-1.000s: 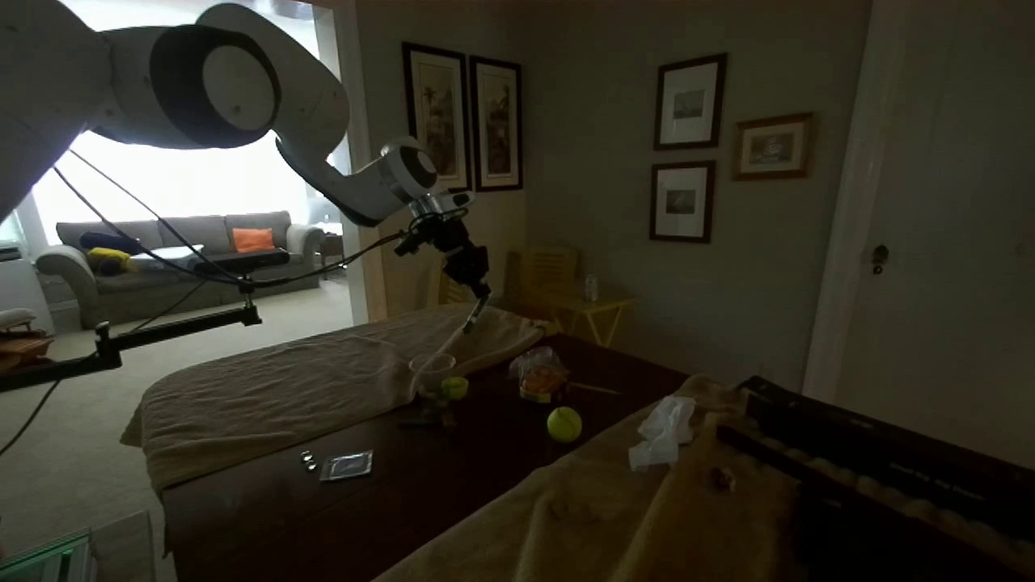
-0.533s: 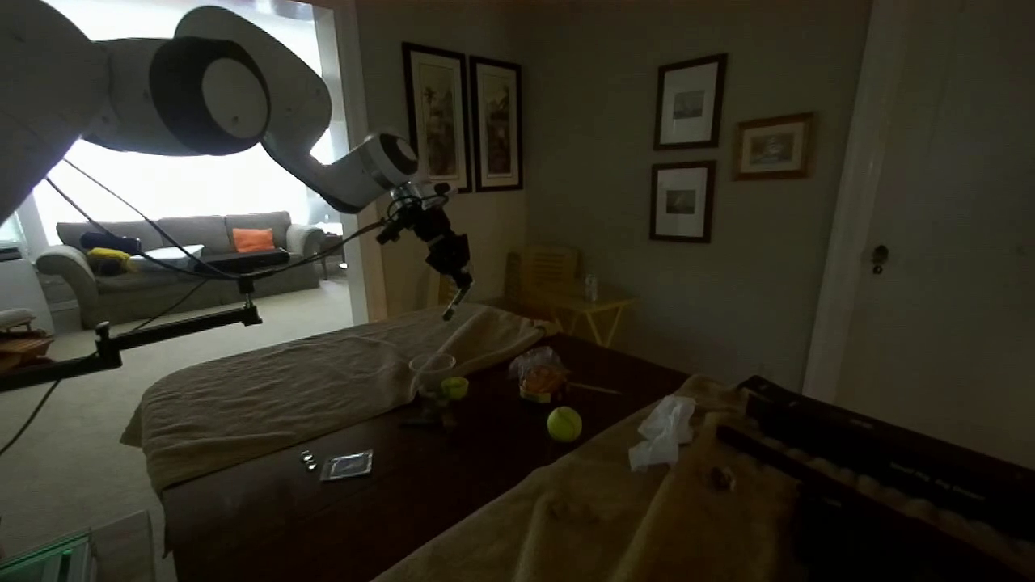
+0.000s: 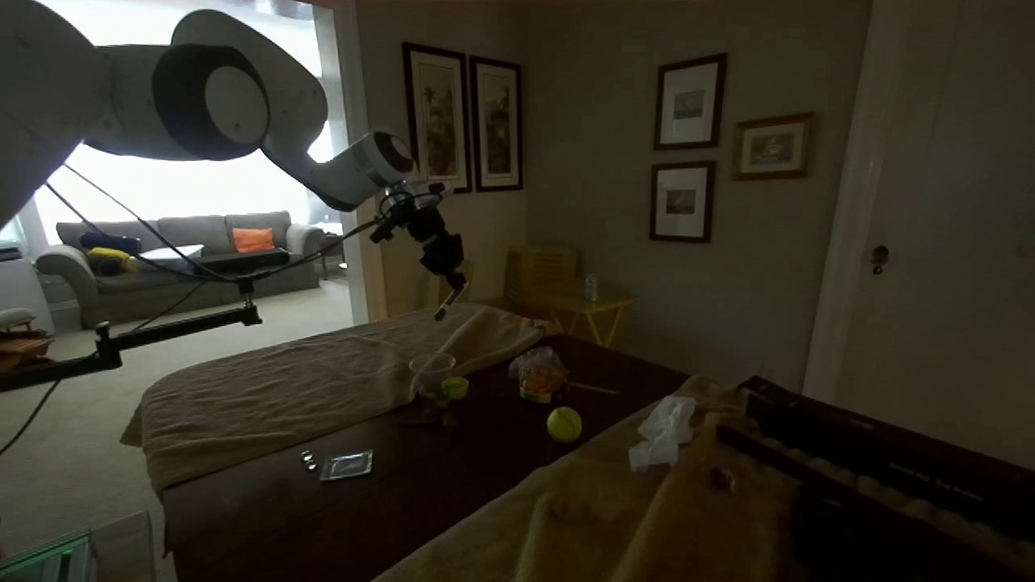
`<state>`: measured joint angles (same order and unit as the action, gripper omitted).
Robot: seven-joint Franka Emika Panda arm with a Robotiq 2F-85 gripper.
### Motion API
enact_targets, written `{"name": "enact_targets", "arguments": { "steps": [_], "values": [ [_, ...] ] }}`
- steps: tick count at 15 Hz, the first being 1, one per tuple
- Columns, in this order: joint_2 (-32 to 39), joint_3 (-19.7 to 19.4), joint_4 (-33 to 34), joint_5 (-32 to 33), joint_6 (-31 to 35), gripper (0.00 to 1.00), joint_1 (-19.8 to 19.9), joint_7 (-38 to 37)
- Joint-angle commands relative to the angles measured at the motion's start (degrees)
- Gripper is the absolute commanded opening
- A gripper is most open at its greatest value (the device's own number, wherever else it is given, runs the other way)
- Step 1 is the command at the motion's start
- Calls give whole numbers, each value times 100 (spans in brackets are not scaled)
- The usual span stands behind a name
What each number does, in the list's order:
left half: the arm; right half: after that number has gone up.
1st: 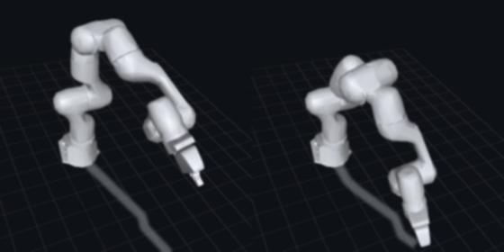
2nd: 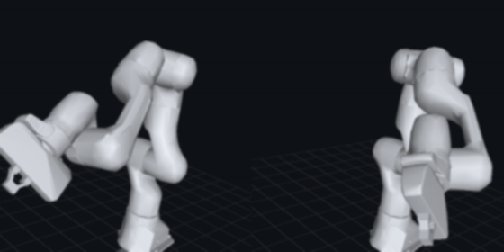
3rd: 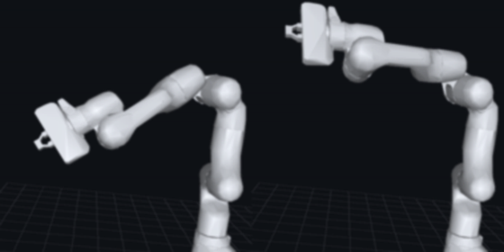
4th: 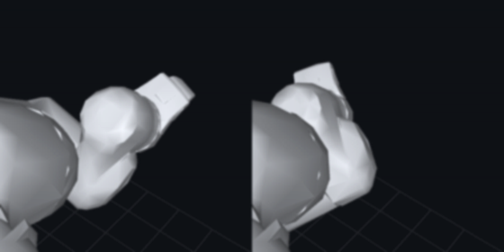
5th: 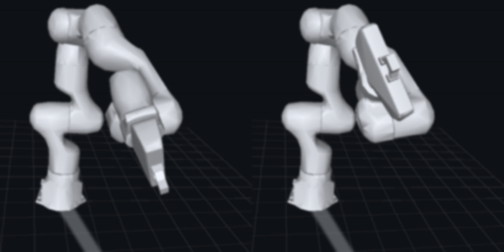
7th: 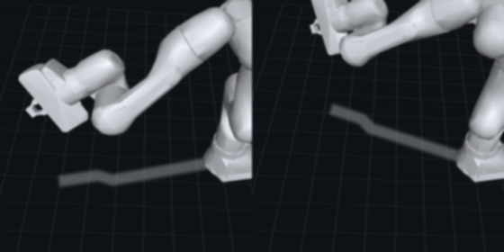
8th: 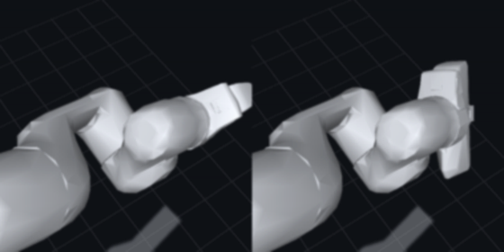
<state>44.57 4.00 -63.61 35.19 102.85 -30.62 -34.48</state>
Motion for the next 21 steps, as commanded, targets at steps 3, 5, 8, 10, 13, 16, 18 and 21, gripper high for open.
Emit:
{"name": "enact_targets", "arguments": {
  "steps": [3,5,8,10,13,16,18,21],
  "values": [
    [247,-105,453,124,-684,5,-317,-130],
    [254,-144,501,174,-889,5,-455,-200],
    [265,-212,557,225,-1158,5,-645,-286],
    [244,-265,493,296,-1130,5,-678,-221],
    [254,-384,436,391,-1082,5,-706,-240],
    [333,-549,468,483,-1181,5,-800,-443],
    [386,-639,473,509,-1131,5,-864,-629],
    [444,-786,427,729,-955,5,-984,-913]
  ]
}}
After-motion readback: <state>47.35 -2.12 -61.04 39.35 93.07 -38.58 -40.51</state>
